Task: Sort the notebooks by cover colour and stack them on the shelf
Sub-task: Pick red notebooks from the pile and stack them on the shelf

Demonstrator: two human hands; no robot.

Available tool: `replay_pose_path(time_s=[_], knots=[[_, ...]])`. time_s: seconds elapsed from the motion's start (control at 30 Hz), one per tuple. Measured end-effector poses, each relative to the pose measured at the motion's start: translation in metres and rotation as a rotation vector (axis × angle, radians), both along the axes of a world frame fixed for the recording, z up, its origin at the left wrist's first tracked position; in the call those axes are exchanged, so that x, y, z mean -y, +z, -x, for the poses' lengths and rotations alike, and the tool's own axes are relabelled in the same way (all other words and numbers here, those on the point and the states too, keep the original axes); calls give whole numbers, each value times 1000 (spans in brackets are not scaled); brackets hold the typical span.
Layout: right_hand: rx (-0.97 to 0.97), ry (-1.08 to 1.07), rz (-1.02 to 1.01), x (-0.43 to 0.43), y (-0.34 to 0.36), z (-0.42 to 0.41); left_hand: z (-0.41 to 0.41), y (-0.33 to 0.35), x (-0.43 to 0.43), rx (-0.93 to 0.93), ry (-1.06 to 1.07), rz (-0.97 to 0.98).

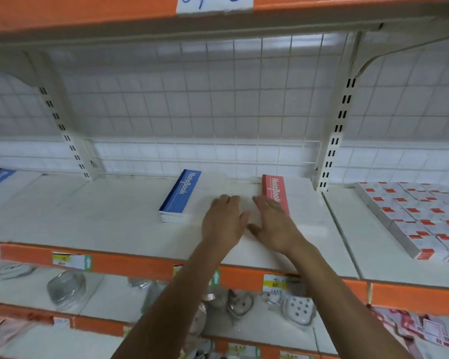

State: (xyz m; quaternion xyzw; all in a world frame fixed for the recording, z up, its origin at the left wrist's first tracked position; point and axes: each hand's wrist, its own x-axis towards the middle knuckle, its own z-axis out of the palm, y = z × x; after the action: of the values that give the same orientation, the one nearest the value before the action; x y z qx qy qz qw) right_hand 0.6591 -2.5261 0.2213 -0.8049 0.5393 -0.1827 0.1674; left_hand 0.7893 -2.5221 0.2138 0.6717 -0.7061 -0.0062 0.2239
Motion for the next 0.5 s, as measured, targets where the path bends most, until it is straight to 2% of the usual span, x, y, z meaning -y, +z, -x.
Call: replay_pose_path(time_s=[0.23, 0.5], knots=[[43, 208, 105, -23, -2, -146, -132, 0, -49, -31, 198, 100], [102, 321, 104, -67, -10, -338, -321, -7, -111, 18, 396, 45]])
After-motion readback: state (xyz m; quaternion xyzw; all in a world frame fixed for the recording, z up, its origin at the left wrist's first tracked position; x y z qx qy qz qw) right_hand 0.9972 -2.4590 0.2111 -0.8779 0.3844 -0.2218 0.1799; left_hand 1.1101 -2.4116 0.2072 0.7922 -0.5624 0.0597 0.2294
